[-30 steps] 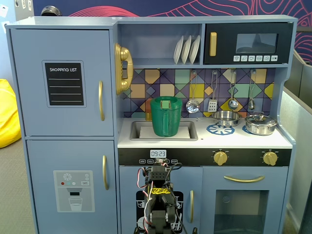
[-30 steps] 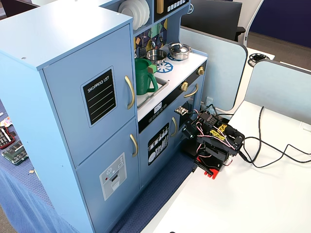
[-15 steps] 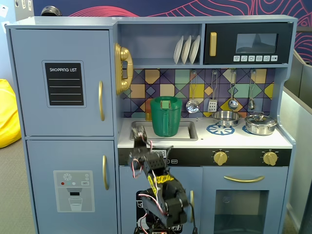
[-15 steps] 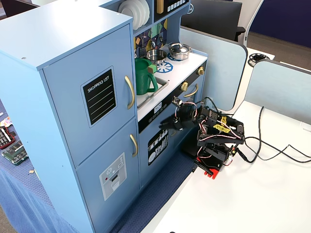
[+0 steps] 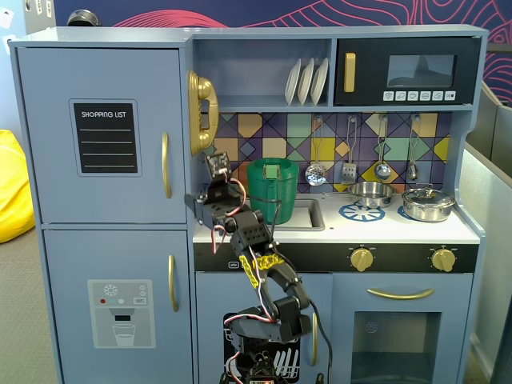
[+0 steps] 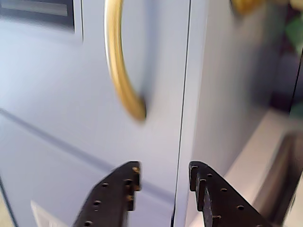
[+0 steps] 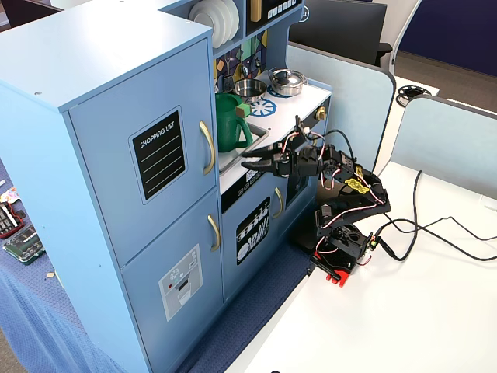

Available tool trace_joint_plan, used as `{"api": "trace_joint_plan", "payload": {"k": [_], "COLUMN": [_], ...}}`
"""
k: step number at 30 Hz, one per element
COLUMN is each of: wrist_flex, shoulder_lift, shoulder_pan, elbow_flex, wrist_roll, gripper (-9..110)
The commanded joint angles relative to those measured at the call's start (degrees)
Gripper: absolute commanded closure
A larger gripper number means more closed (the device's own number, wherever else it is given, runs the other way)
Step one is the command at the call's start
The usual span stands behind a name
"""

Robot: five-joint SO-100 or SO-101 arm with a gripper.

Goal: Open the left cabinet door

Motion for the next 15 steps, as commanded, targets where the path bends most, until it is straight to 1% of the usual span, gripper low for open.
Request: {"api": "trace_joint_plan", "payload": {"k": [1, 4, 6, 9, 15], "wrist_flex": [-4.7, -8.2, -10.4, -13.0, -14.0], "shoulder_lift": [-4.7, -6.6, -7.3, -8.3, -10.8], "shoulder_pan": [-2.5, -5.1, -6.3, -7.6, -5.8], "elbow_flex": [-8.3, -10.0, -10.5, -11.1, -10.9], "wrist_roll": [0.3, 0.8, 1.2, 5.8, 9.3], "gripper": [89, 87, 90, 93, 86]}}
